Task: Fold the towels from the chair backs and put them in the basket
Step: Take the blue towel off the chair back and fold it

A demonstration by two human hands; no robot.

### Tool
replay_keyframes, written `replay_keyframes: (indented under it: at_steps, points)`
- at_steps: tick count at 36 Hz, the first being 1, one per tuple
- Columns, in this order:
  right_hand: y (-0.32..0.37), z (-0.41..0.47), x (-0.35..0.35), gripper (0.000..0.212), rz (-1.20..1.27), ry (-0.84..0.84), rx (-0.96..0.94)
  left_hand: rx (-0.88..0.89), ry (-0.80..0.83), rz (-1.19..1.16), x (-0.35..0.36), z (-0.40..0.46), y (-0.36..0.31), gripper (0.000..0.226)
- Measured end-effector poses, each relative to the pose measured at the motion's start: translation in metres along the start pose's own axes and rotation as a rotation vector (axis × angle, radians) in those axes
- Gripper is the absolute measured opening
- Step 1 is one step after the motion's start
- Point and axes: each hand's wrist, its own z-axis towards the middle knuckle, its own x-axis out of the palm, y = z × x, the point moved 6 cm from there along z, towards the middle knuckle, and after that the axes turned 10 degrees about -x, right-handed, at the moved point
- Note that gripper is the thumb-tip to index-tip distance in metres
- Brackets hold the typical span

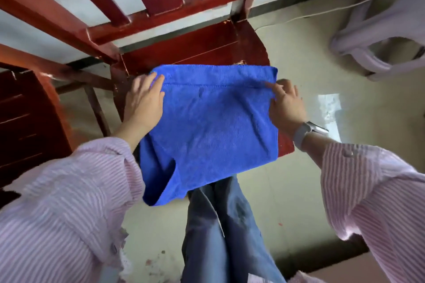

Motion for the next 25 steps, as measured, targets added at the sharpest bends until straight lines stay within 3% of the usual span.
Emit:
replay_keyframes:
  at_steps: [6,11,17,21,25]
  points:
    - [-0.012,0.022,0.007,0.038,-0.118,0.073,0.071,-0.025,-0.026,0.148,-0.001,0.012,0.002,0.026]
    - [-0.014,0.020,0.005,0.024,-0.031,0.084,0.092,-0.013,-0.069,0.003,-0.008,0.011,0.013,0.015]
    - [-0.006,0.024,-0.005,0.014,0.243,0.024,-0.013,0.001,0.046,-0.192,-0.012,0.023,0.025,0.008]
    - [-0.001,0.038,-0.006,0.014,0.134,-0.006,-0.130,-0.004,0.185,-0.132,-0.004,0.036,0.022,0.009]
    - [-0.007,0.050,0.006,0.017,0.052,0.071,-0.091,0.030,0.164,-0.157,-0.008,0.042,0.018,0.006]
